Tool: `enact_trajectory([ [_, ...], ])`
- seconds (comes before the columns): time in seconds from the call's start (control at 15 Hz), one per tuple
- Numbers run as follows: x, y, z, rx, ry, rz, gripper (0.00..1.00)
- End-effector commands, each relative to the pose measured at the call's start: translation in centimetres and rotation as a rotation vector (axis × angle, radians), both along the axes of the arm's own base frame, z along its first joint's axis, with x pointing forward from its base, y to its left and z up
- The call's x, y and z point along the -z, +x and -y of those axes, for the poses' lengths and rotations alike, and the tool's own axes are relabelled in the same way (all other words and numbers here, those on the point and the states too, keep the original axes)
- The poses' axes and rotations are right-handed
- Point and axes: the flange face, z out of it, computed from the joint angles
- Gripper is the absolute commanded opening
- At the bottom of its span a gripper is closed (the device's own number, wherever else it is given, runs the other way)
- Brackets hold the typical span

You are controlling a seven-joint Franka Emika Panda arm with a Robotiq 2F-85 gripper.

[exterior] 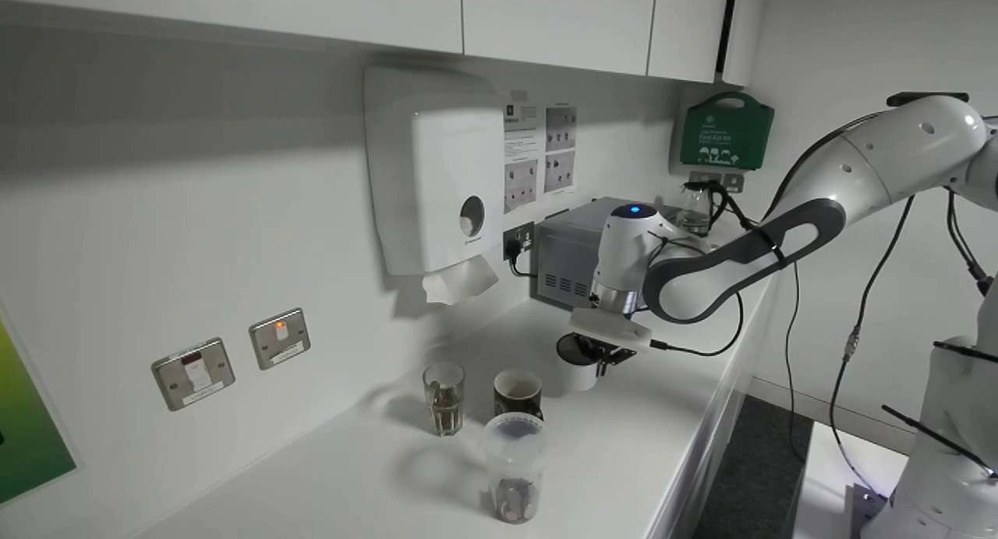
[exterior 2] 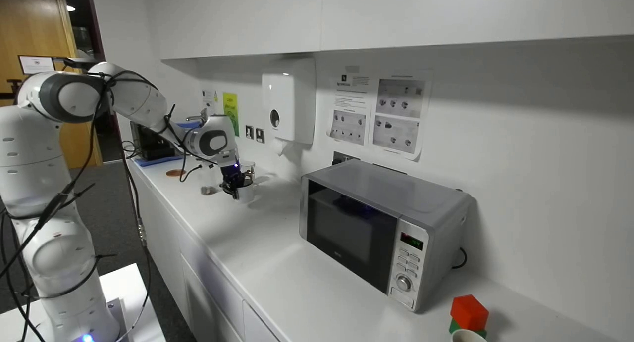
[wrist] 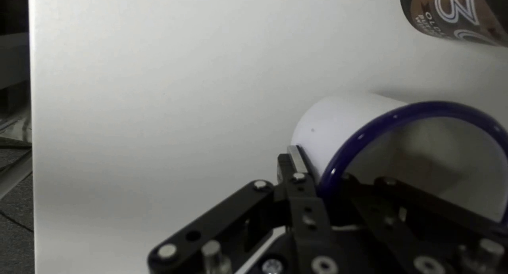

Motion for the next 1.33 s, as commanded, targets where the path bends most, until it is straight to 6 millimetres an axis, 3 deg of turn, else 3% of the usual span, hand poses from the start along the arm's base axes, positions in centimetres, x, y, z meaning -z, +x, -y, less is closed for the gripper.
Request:
enact_trajectory([
  [0.0,0.7,0.6,0.3,-0.032,0.008,0.021,0.02],
  [1.0,3.6,1.3,-0.1,-0.058,0.004,-0.024,0.02],
  [1.07,3.6,1.3,-0.1,-0.063,0.003,-0.026,0.31],
  [1.13,3.7,1.3,-0.2,-0.067,0.001,-0.027,0.34],
  [1.27,3.5,1.1,-0.4,-0.074,-0.005,-0.024,0.49],
])
